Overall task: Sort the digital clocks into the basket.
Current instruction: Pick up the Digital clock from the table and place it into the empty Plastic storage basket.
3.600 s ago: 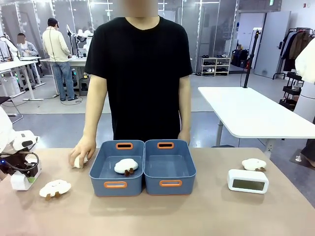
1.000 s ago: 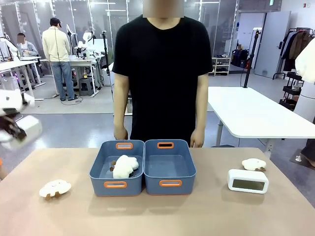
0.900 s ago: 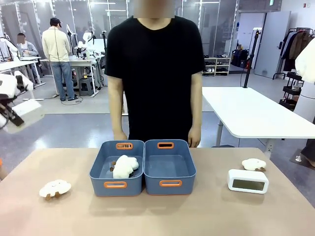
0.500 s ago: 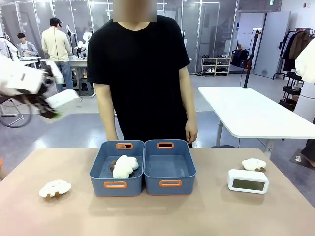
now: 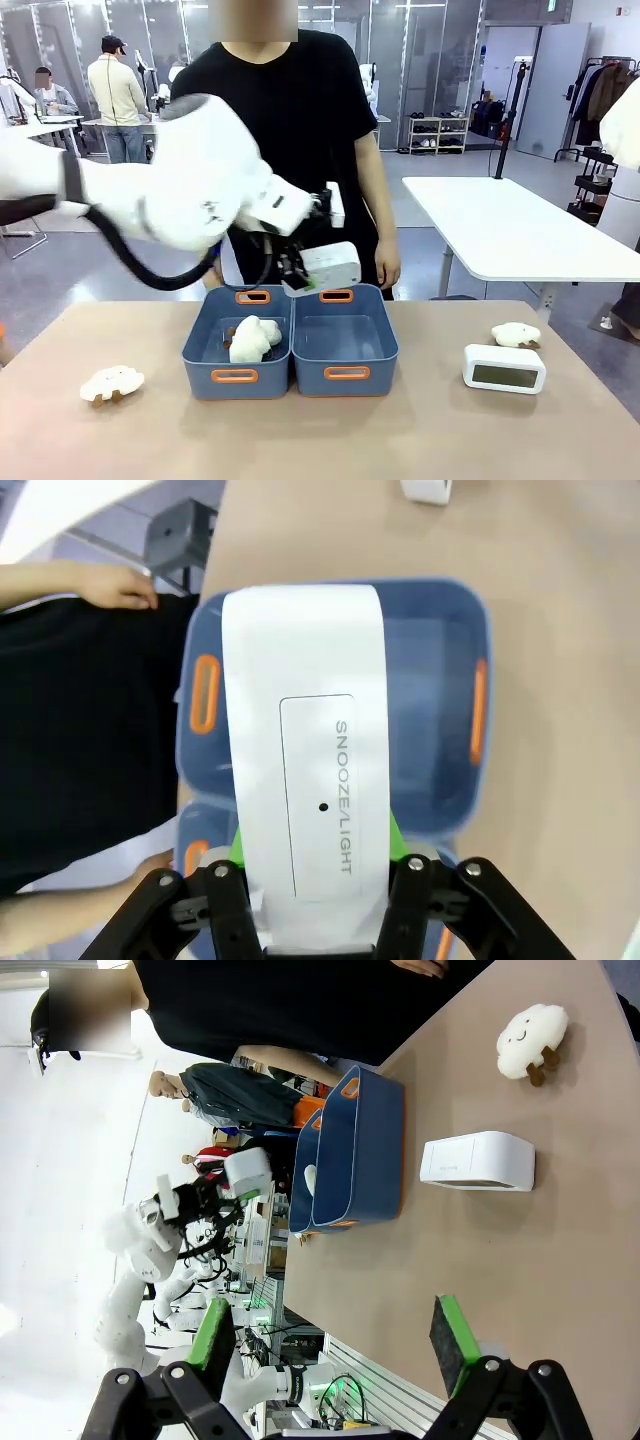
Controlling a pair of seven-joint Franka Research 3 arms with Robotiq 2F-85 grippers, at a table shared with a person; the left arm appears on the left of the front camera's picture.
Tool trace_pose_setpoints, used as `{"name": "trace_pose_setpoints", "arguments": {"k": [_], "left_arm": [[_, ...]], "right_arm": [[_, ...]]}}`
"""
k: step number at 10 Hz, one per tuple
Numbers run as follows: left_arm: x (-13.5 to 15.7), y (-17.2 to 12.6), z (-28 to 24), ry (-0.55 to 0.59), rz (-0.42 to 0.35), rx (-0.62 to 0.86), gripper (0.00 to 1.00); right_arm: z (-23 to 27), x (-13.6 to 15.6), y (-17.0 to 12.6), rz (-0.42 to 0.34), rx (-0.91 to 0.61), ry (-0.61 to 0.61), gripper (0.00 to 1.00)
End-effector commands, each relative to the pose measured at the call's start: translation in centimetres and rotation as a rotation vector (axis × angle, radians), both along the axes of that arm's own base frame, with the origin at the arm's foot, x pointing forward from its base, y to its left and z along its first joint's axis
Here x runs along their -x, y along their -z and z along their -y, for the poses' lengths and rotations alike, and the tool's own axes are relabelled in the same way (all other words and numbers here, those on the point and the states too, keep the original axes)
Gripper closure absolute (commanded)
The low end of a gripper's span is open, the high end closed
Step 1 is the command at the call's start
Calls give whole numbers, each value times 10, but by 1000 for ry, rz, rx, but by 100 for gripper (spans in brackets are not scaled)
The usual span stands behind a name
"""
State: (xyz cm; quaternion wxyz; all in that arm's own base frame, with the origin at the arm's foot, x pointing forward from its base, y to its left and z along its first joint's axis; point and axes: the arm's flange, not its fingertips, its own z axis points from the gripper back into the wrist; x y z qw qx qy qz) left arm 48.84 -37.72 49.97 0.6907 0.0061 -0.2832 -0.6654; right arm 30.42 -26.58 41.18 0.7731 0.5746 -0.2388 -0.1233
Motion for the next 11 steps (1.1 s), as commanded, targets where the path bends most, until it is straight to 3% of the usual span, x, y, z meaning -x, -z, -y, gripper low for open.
{"name": "trace_pose_setpoints", "arguments": {"k": [1,4,6,7,8,9,10,11], "left_arm": [[-34,-2,33,-93,-50,-86,50],[-68,64,65,-132,-194,-134,50],[-67,93,74,-83,-280,-62,50],[-65,96,75,-77,-266,-88,13],[-64,91,73,-91,-257,-93,13],[-64,83,68,-104,-246,-89,0],[-58,77,65,-110,-240,-85,13],[-50,76,62,-120,-216,-74,0]], "right_arm": [[1,0,-2,16,-4,-1,0],[1,0,-2,16,-4,-1,0],[1,0,-2,16,-4,-1,0],[1,0,-2,16,-4,-1,0],[1,0,-2,16,-4,-1,0],[1,0,-2,16,-4,-1,0],[1,0,-2,16,-4,-1,0],[1,0,-2,16,-4,-1,0]]}}
